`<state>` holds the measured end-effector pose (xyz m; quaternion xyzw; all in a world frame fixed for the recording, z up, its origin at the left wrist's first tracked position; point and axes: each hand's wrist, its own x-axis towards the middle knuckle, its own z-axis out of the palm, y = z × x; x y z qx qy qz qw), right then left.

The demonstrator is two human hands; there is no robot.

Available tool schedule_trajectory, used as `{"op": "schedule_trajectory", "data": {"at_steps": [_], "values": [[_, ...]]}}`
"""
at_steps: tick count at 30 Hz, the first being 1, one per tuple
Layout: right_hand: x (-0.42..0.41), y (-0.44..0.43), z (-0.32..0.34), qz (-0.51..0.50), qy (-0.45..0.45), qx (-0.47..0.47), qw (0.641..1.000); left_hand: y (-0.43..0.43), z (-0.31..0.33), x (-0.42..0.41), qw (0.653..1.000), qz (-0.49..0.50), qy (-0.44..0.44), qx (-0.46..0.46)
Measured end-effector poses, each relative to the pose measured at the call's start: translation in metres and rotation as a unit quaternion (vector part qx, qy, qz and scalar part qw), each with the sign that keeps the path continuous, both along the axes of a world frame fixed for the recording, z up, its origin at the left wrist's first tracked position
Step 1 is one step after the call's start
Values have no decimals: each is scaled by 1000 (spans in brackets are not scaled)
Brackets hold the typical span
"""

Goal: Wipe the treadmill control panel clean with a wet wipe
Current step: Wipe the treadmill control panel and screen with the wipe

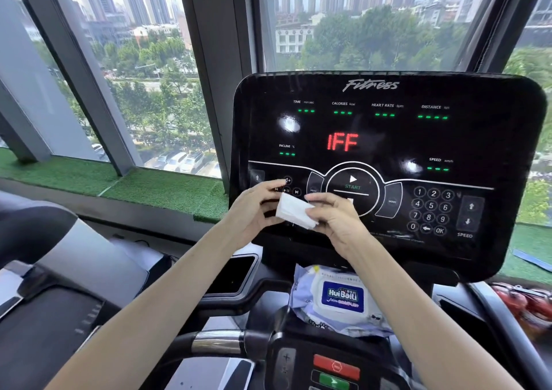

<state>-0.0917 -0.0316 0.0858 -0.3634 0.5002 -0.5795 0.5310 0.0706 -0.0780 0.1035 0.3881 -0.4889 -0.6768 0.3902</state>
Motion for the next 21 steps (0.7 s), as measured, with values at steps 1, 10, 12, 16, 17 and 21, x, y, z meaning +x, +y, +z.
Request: {"op": "schedule_trajectory", "data": {"at_steps": [1, 10, 12, 16, 17, 21], "values": [[1, -1, -2, -22, -9, -5, 1000, 1, -5, -3, 999, 6, 17, 32], [4, 3, -34, -97, 262, -71, 957, -15, -36, -18, 969, 248, -10, 10], [-1, 12, -48, -141, 438, -131, 878, -31, -27, -7, 919, 344, -145, -127], [-3, 24, -72, -157, 656, -220, 705, -55, -15, -8, 826, 406, -243, -305], [-3, 25, -78, -148, 683, -222, 680, -56, -23, -15, 815, 389, -268, -334], [-8, 27, -102, -64, 747, -191, 634, -35, -69, -47, 740, 178, -339, -553]]}}
